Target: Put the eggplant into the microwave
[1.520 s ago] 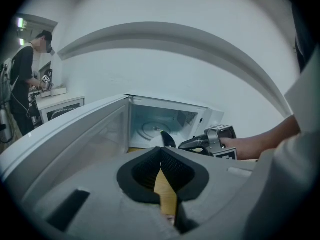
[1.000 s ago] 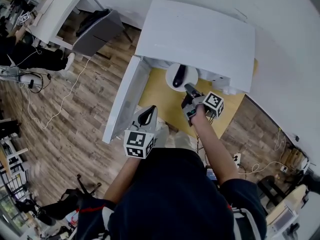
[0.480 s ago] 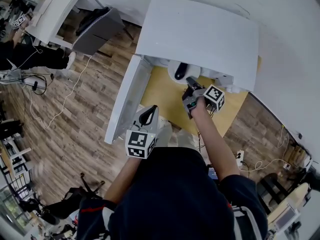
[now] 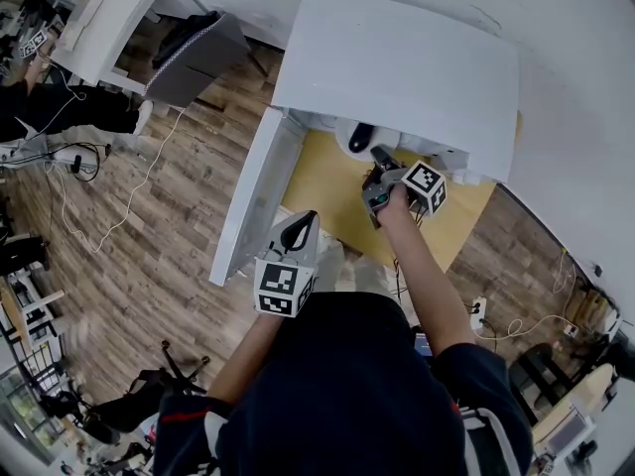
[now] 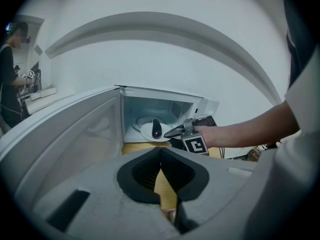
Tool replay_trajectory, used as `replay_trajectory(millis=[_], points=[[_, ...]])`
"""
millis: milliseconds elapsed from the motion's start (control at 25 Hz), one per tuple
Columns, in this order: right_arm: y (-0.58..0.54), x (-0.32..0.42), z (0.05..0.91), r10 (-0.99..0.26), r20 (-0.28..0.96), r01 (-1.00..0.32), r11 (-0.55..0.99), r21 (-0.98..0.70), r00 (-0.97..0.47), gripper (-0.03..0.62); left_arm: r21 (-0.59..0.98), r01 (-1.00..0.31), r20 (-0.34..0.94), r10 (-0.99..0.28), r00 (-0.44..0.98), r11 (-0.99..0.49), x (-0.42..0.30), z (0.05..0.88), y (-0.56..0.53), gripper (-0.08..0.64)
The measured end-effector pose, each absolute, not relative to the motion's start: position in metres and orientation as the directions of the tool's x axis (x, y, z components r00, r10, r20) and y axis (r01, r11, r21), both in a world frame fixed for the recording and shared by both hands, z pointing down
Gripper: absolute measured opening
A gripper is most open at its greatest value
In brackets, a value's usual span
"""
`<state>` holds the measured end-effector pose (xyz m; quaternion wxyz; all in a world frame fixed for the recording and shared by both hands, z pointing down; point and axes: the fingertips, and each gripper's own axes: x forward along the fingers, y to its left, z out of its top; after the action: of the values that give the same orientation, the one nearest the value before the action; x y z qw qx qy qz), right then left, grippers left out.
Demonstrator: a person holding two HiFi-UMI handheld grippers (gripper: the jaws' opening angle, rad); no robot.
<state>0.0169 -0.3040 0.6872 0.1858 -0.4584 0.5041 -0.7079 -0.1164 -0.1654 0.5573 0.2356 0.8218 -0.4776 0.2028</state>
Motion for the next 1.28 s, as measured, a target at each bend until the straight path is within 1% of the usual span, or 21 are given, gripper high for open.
replay_trajectory(millis=[840, 1280], points=[[-0.327, 0.011, 0.691, -0.730, 0.464, -0.193, -0.429, -0.882, -0.501, 0.028, 0.204, -0.874, 0.553, -0.684, 0.475, -0.441, -0.115, 0.556, -0.172, 0.015], [-0.325, 0.011, 0.687, -0.732, 0.441, -0.184, -0.408, -0.894, -0.520, 0.103, 0.209, -0.878, 0.552, -0.689, 0.470, -0.431, -0.115, 0.556, -0.171, 0.015]])
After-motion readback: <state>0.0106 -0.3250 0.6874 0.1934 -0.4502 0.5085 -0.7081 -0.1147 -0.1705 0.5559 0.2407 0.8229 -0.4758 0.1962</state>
